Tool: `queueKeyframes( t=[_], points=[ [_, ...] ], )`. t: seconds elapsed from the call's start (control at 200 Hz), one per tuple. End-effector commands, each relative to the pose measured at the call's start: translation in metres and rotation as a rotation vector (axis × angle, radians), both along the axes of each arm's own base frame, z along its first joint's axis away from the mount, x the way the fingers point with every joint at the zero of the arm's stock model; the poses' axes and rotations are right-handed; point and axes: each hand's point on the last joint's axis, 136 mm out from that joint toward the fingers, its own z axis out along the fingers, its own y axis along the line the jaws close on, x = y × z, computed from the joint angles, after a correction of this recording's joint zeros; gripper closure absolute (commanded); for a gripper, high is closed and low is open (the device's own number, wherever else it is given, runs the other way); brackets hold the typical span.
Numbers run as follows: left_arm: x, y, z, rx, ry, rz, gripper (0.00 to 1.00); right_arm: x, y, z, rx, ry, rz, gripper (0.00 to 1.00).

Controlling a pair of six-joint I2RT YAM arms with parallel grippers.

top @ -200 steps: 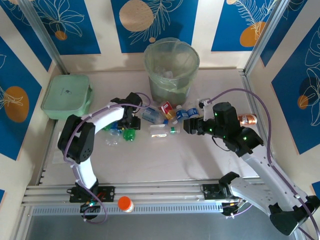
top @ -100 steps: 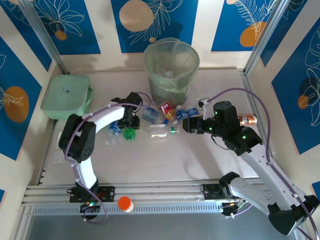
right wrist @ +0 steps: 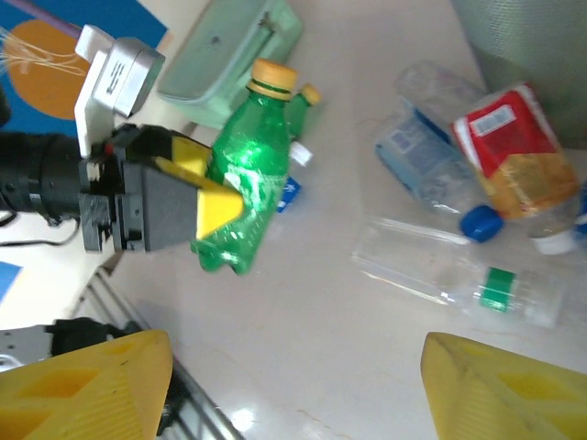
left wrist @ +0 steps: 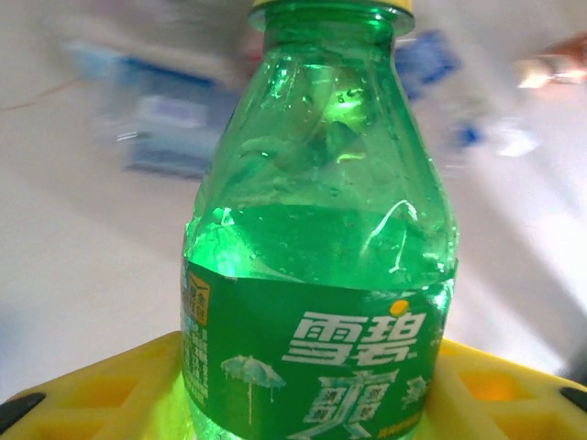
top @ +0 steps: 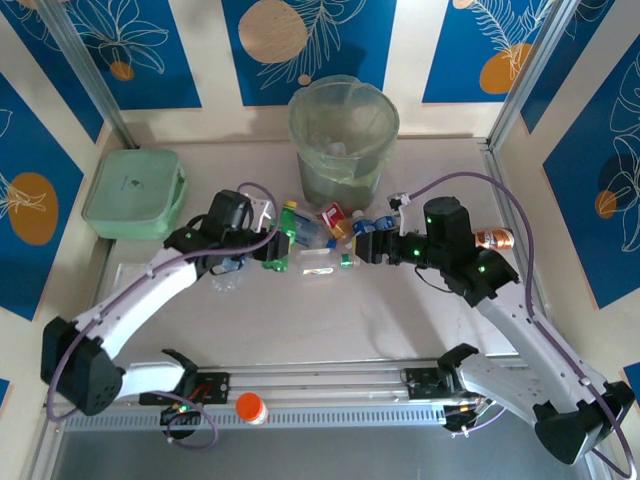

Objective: Put the plastic bottles in the bin

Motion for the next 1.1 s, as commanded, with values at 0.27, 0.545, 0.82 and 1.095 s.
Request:
queueKeyframes(
  t=[0.27,0.545,0.82,1.095],
  points=[
    [-0.063,-0.058,0.079,-0.325,-0.193,-0.422,0.50,0.005,0.045,0.057,0.313,0.028,0.156,0.21],
    [-0.072,-0.065,0.090,-0.365,-0.195,-0.471,0.52,0.019,0.067,0.062,0.301,0.006,0.201,0.25],
    [-0.079,-0.067,0.089,-0.371,-0.182,-0.500,0.52,0.026,0.078,0.051,0.279,0.013,0.202,0.55],
    [-0.074,-0.062,0.091,-0.335,-0.222,-0.461,0.30,0.024,0.075,0.060,0.292,0.006,0.195,0.86]
  ],
)
